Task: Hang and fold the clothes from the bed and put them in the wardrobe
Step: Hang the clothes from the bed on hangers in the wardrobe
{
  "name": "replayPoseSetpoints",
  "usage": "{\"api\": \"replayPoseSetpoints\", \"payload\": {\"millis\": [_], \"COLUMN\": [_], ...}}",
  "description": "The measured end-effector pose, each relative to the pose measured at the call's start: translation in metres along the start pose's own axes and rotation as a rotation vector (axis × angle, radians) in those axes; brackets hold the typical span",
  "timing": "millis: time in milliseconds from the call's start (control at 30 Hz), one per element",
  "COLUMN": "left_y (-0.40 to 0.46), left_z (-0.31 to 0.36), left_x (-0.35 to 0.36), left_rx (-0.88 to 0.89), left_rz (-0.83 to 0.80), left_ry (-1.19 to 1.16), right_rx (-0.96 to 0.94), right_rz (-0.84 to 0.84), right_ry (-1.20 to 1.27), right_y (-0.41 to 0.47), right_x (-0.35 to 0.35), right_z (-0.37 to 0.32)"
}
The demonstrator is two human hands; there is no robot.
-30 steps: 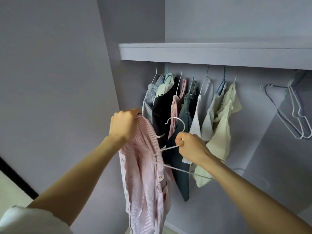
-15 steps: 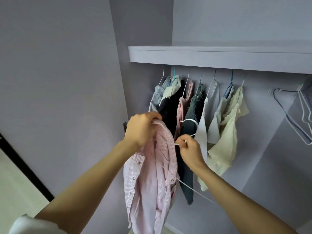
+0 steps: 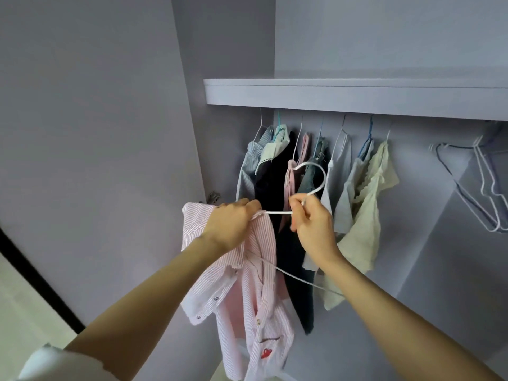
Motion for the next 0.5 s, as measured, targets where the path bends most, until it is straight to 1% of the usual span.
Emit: {"api": "replayPoseSetpoints", "payload": {"millis": [67, 133, 167, 200, 233, 267, 300, 333, 400, 467, 500], "left_y": [0.007, 0.011, 0.012, 0.013, 0.014, 0.014, 0.014, 0.013, 0.012, 0.010, 0.009], "left_z": [-0.009, -0.017, -0.022, -0.026, -0.029, -0.032, -0.033, -0.033, -0.033, -0.030, -0.028], "left_x": [0.003, 0.002, 0.000, -0.004, -0.008, -0.013, -0.018, -0.022, -0.031, -0.041, -0.046], "left_rx": [-0.070, -0.147, -0.191, -0.230, -0.264, -0.285, -0.293, -0.298, -0.295, -0.270, -0.256], "left_rz": [-0.038, -0.020, -0.006, 0.018, 0.046, 0.078, 0.116, 0.149, 0.194, 0.225, 0.232], "left_ry": [-0.091, -0.227, -0.296, -0.353, -0.398, -0.437, -0.483, -0.528, -0.606, -0.675, -0.693], "right_rx": [-0.060, -0.245, -0.355, -0.450, -0.521, -0.560, -0.555, -0.493, -0.241, 0.015, 0.089], "right_rz": [0.042, 0.148, 0.172, 0.139, 0.054, -0.049, -0.158, -0.265, -0.423, -0.513, -0.536], "right_ry": [-0.075, -0.203, -0.230, -0.218, -0.199, -0.203, -0.238, -0.283, -0.366, -0.300, -0.238], "right_y": [0.007, 0.005, 0.000, -0.009, -0.020, -0.032, -0.042, -0.049, -0.057, -0.059, -0.057], "right_x": [-0.009, -0.024, -0.028, -0.024, -0.014, -0.003, 0.010, 0.022, 0.038, 0.048, 0.055], "right_z": [-0.006, -0.025, -0.036, -0.046, -0.049, -0.050, -0.044, -0.032, 0.003, 0.030, 0.034]}}
Point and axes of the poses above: each hand's wrist, its own y-axis towards the middle knuckle, its own x-axis out of the palm, z = x × y, the point moved 9 cm from there along y, towards the middle knuckle, and after that the axes turned 13 degrees about -x, right-handed, at the moved point
